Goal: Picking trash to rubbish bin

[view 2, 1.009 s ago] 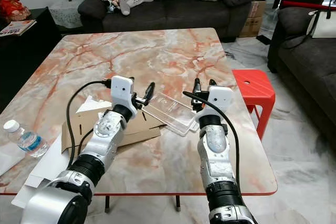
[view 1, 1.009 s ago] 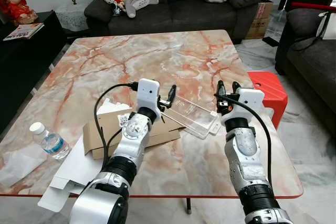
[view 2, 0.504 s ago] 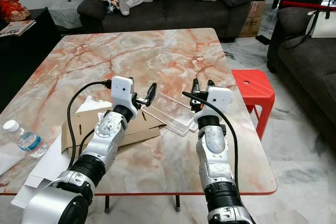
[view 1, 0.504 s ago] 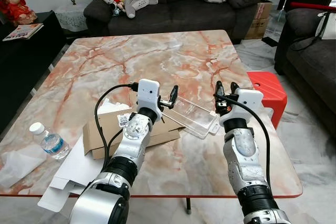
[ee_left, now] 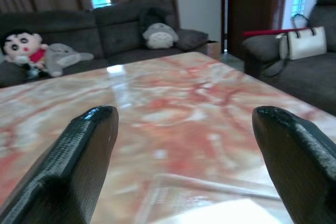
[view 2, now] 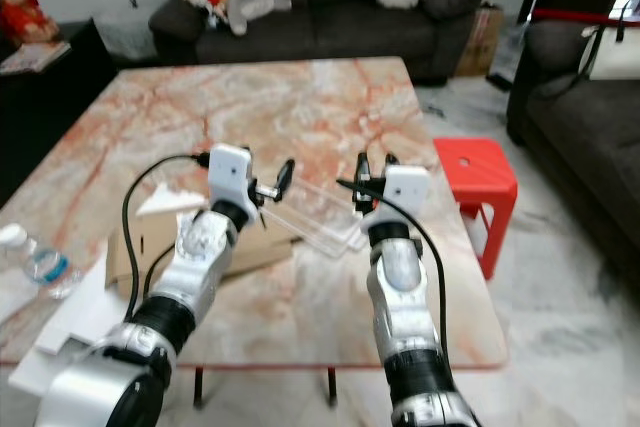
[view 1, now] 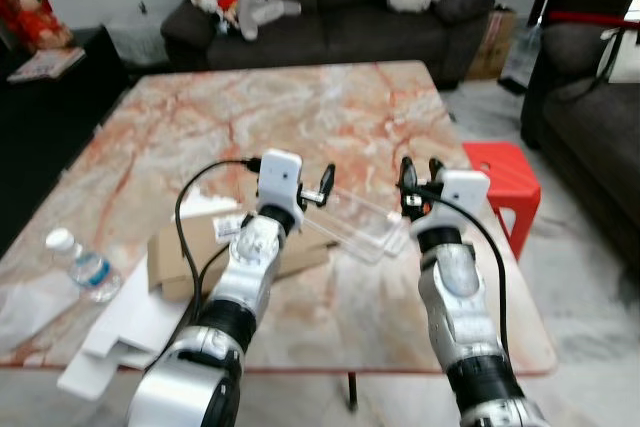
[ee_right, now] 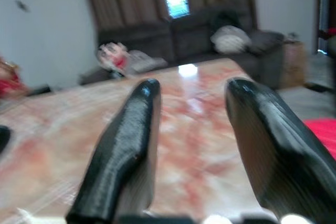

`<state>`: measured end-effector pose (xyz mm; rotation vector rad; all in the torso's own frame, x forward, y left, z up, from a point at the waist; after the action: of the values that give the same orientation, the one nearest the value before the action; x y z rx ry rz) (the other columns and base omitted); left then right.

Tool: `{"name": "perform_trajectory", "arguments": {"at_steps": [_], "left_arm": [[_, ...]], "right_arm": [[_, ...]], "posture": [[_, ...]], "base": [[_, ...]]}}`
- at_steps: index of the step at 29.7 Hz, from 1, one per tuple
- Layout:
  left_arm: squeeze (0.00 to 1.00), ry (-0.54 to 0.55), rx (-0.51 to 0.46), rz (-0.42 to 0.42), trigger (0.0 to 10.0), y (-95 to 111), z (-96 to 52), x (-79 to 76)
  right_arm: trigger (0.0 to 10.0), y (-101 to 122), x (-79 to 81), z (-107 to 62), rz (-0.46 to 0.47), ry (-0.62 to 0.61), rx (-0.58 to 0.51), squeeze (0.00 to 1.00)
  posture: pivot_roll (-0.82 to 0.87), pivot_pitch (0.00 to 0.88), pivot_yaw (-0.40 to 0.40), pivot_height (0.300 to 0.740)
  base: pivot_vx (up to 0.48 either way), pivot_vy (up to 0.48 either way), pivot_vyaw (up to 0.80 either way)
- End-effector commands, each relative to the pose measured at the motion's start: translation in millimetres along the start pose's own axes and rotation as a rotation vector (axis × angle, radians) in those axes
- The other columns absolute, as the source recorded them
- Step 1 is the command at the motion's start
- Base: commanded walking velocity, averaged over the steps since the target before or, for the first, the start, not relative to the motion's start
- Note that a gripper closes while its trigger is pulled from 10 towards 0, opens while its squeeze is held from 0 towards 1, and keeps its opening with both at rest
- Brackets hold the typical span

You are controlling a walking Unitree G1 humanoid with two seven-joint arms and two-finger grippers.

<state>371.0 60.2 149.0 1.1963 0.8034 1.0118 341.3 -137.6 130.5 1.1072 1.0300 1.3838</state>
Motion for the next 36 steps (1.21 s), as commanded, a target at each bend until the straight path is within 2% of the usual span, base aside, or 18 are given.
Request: {"name": "perform_trajectory", "arguments": {"at_steps": [1,5,17,18,21,26,29,36], "left_arm": [[0.0,0.007,0.003,0.02,10.0,1,-0.8,4.7],[0.0,0.007,0.003,0.021,10.0,1,-0.4,4.4],[0.0,0.016,0.037,0.033,10.0,-3,-0.4,7.4],[0.0,0.005,0.05,0.076,10.0,-4,0.2,7.9],[0.0,-0.004,0.071,0.117,10.0,-5,1.5,8.9],[0.0,-0.003,0.176,0.234,10.0,-8,9.4,16.1],[0.0,-0.006,0.183,0.241,10.0,-3,15.6,18.1],[0.0,0.004,0.167,0.226,10.0,1,18.7,14.6]], "right_arm": [[10.0,6,4.1,2.2,0.011,0.011,-0.02,0.0],[10.0,6,3.7,2.5,0.01,0.011,-0.018,0.0],[10.0,7,2.5,4.2,0.018,0.009,-0.013,0.0],[10.0,7,2.1,3.9,0.021,0.008,-0.01,0.0],[10.0,6,1.9,3.5,0.02,0.009,-0.008,0.0],[10.0,6,0.9,3.7,0.019,0.008,-0.004,0.0],[10.0,7,0.4,3.6,0.019,0.006,-0.004,0.0],[10.0,6,0.4,3.0,0.018,0.006,0.0,0.0]], "posture": [[0.05,0.0,0.061,0.74],[0.05,0.0,0.058,0.74],[0.06,0.0,0.047,0.74],[0.06,0.0,0.046,0.74],[0.06,0.0,0.042,0.74],[0.05,0.0,0.042,0.74],[0.05,0.0,0.043,0.74],[0.05,0.0,0.038,0.74]], "base": [[0.0,-0.337,0.0],[0.0,-0.338,0.0],[0.0,0.0,0.0],[0.0,0.0,0.0],[0.0,0.0,0.0],[0.0,0.0,0.0],[0.0,0.0,0.0],[0.0,0.0,0.0]]}}
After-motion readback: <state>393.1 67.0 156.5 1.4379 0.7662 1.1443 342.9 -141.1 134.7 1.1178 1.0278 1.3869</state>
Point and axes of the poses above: a point about 5 cm out from each wrist's last joint towards the gripper, its own z axis pointing out of the wrist towards the gripper, its own y axis along the axis of the wrist's last joint, x = y × z, the point moved 1 cm from there along z, pointing out of the wrist towards the gripper, and after that the axes turned 1 degree about -z, right-handed, at the moved point
